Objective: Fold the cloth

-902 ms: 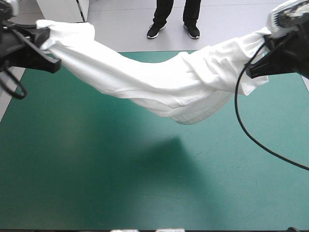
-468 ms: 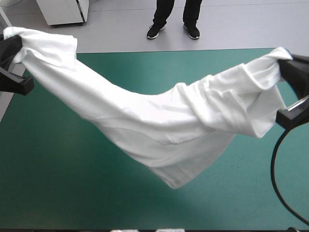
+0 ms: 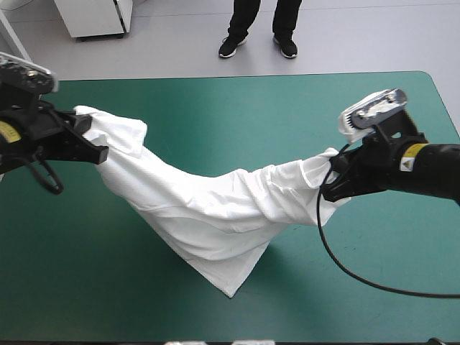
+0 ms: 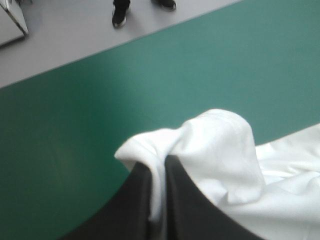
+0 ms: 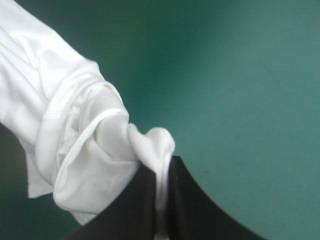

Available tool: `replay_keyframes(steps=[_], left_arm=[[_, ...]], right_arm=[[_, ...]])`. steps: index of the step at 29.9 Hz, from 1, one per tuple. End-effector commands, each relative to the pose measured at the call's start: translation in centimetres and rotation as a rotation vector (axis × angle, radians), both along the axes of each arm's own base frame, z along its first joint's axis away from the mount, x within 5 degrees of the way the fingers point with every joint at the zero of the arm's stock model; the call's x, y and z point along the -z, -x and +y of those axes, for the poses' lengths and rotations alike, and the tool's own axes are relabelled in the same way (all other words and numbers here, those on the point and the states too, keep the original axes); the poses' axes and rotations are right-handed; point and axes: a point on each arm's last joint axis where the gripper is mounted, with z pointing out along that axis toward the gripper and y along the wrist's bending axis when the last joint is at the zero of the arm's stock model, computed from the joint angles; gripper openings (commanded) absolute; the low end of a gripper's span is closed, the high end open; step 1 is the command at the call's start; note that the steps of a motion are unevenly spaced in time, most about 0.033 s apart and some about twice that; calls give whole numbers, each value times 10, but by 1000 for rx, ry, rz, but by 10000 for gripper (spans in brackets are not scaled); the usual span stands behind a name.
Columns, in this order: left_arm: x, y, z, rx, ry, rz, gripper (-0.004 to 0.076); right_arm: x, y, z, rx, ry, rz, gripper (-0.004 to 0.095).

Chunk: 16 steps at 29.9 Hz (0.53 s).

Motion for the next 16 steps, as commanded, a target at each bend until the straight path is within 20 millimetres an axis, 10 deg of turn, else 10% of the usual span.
replay_keyframes(steps=[1,16], left_arm=[[19,-34,-6,-20,-49,105,-9],[96,-189,-34,-64,-189,-50,-9]], right_arm=[[23,-33,7,43,80,19,-17],[110,-195,6,230,262,82,-17]])
